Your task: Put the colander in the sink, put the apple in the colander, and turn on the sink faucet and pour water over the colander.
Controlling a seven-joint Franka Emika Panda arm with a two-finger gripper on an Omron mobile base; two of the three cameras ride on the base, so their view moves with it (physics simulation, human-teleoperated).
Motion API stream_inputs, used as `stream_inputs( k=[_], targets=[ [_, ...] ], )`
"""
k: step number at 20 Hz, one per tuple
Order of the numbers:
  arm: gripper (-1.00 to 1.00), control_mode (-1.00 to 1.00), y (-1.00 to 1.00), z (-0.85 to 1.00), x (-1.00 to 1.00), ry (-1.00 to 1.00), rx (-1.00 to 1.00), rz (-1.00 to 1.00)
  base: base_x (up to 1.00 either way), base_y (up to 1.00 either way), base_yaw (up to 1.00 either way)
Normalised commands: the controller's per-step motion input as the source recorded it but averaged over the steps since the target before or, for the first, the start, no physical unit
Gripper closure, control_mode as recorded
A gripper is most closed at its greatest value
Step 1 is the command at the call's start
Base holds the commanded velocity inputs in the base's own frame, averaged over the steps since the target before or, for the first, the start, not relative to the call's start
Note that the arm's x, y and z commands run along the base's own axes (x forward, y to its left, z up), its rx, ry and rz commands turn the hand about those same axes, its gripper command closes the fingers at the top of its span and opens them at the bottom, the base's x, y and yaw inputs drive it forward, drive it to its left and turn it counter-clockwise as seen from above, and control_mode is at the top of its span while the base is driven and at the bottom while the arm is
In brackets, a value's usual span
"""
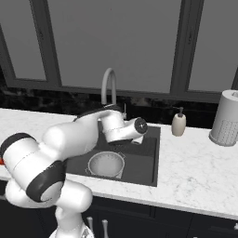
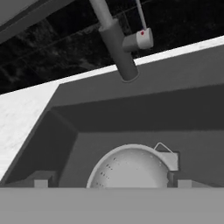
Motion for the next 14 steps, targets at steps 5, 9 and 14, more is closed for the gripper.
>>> stream_inputs(
  k=[5, 9, 14],
  targets=[
    [-1.0, -1.0, 0.0, 0.73, -0.81, -0.06, -0.09, 0.0, 0.0, 0.0, 0.0],
    [-1.0, -1.0, 0.29, 0.5, -0.75, -0.01, -0.12, 0.0, 0.0, 0.0, 0.0],
    [-1.0, -1.0, 0.7, 0.32, -0.43, 0.06, -0.13, 0.0, 0.0, 0.0, 0.0]
  ],
)
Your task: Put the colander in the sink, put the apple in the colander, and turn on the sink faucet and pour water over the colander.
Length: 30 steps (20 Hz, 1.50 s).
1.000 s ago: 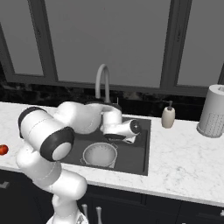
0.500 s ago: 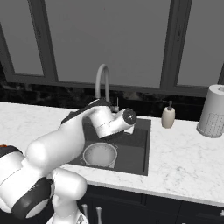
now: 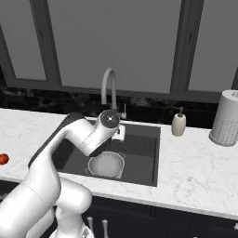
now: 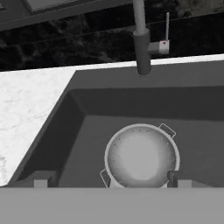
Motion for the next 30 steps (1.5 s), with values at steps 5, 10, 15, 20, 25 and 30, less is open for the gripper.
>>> stream_inputs(
  k=[5, 10, 15, 20, 25, 30],
  targets=[
    [-1.0, -1.0, 0.84, 0.1, -0.28, 0.14, -0.06, 0.0, 0.0, 0.0, 0.0],
    [-1.0, -1.0, 0.84, 0.01, -0.2, 0.24, 0.0, 0.0, 0.0, 0.0, 0.0],
    [-1.0, -1.0, 0.87, 0.06, -0.04, 0.3, 0.0, 0.03, 0.0, 0.0, 0.0],
    [-1.0, -1.0, 0.93, 0.02, 0.0, 0.33, 0.0, 0.11, 0.0, 0.0, 0.0],
    [-1.0, -1.0, 1.0, 0.0, 0.0, 0.28, 0.0, 0.2, 0.0, 0.0, 0.0],
    [-1.0, -1.0, 1.0, -0.01, 0.0, 0.17, 0.0, 0.22, 0.0, 0.0, 0.0]
  ],
)
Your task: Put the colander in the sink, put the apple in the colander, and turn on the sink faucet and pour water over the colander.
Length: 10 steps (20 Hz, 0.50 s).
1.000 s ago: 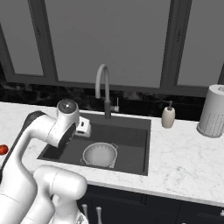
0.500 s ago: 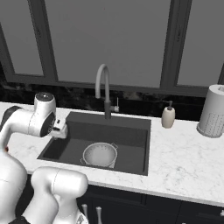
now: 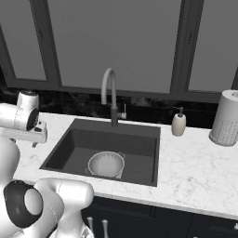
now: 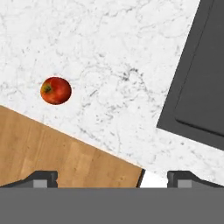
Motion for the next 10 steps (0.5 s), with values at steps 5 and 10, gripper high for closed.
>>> stream_inputs(
  k=[5, 10],
  targets=[
    [-1.0, -1.0, 0.8, -0.19, -0.13, -0.03, 0.0, 0.18, 0.0, 0.0, 0.0],
    [-1.0, -1.0, 0.6, -0.36, -0.26, -0.26, -0.04, 0.06, 0.0, 0.0, 0.0]
  ],
)
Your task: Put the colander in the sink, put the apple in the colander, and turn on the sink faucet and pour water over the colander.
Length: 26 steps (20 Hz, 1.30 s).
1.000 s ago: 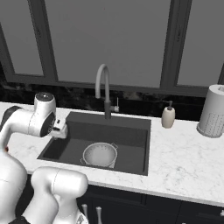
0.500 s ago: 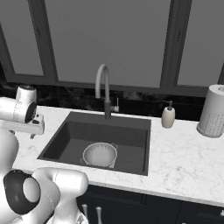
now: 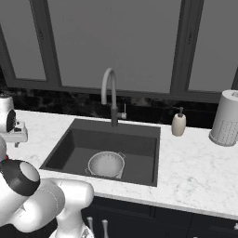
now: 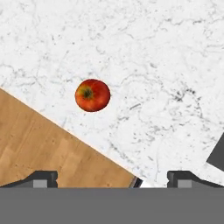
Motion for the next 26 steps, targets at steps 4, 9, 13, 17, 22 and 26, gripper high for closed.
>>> stream_inputs(
  k=[4, 9, 13, 17, 22, 26],
  targets=[
    [-1.0, -1.0, 0.51, -0.19, -0.14, -0.23, -0.05, 0.0, 0.0, 0.0, 0.0],
    [-1.0, -1.0, 0.51, -0.01, -0.01, -0.04, -0.01, 0.0, 0.0, 0.0, 0.0],
    [-1.0, -1.0, 0.38, 0.0, 0.0, 0.0, 0.0, 0.0, 0.0, 0.0, 0.0],
    [-1.0, -1.0, 0.12, -0.02, 0.04, 0.0, -0.02, 0.0, 0.0, 0.0, 0.0],
    [-1.0, -1.0, 0.01, -0.19, 0.01, -0.05, -0.01, 0.0, 0.0, 0.0, 0.0],
    [-1.0, -1.0, 0.0, -0.26, 0.07, -0.02, 0.0, 0.0, 0.0, 0.0, 0.0]
  ],
)
